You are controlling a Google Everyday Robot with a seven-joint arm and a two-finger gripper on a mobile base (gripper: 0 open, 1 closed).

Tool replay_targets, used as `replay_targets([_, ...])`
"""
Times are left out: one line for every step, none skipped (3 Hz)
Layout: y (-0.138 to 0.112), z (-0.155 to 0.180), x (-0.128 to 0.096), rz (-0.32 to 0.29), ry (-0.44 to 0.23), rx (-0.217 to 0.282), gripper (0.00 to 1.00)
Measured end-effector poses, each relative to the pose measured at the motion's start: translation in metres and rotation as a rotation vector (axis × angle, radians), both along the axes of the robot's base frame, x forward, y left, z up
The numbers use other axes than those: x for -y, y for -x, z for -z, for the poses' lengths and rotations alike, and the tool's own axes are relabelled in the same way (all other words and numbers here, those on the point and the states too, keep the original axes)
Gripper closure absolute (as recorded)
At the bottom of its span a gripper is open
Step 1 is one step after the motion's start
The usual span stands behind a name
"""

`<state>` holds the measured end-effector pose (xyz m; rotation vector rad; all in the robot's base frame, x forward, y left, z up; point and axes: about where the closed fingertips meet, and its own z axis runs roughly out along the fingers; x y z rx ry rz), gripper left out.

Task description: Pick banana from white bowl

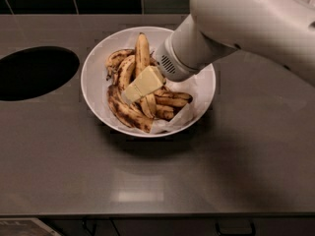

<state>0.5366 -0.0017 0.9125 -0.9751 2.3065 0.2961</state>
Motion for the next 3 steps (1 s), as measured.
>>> replay_targets([-0.003, 0.005, -0.003, 0.06, -0.001, -0.009, 0.0])
replay_targets([-0.006, 0.011, -0.008, 0.106, 0.009, -0.015, 0.0])
replay_targets([-0.009, 0.015, -0.014, 0.136, 0.025, -0.019, 0.0])
